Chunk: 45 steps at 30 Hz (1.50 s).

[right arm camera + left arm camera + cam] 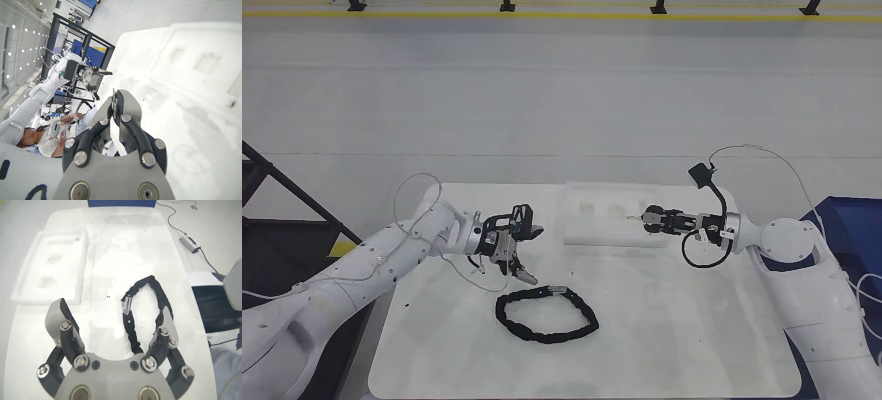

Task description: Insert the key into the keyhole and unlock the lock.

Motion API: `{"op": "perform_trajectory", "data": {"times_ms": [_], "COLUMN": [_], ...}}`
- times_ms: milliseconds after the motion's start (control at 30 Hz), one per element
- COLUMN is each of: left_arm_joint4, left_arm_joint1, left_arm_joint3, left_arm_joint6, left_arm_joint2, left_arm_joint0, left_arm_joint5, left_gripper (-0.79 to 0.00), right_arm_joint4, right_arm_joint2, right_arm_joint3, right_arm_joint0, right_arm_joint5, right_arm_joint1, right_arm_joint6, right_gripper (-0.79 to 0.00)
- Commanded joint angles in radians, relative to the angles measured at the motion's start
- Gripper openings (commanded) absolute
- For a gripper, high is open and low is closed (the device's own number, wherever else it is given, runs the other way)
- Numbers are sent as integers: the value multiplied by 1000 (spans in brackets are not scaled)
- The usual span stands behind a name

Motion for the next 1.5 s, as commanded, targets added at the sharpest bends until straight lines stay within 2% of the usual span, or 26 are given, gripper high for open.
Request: {"op": "perform_trajectory", "data": {"times_ms": [0,67,667,833,1000,1267,1467], "left_arm_joint4": [88,143,143,157,237,467,574], "left_arm_joint1": [-15,-28,-28,-33,-61,-121,-166], "left_arm_joint3": [22,41,41,42,87,165,231], "left_arm_joint6": [26,54,54,94,200,386,451], "left_arm_joint2": [0,0,0,-6,-9,0,0], "left_arm_joint0": [3,5,5,55,95,140,151], "left_arm_joint5": [0,0,0,5,53,142,198], "left_gripper": [0,0,0,0,0,0,0], "right_arm_joint4": [0,0,0,0,0,0,0], "right_arm_joint2": [0,0,0,0,0,0,0], "right_arm_joint3": [0,0,0,0,0,0,0], "right_arm_joint0": [0,0,0,0,0,0,0], "right_arm_joint5": [0,0,0,0,0,0,0], "right_arm_joint1": [0,0,0,0,0,0,0], "right_arm_joint6": [0,0,0,0,0,0,0], "right_gripper": [-785,-785,-785,-785,-785,-785,-785]}}
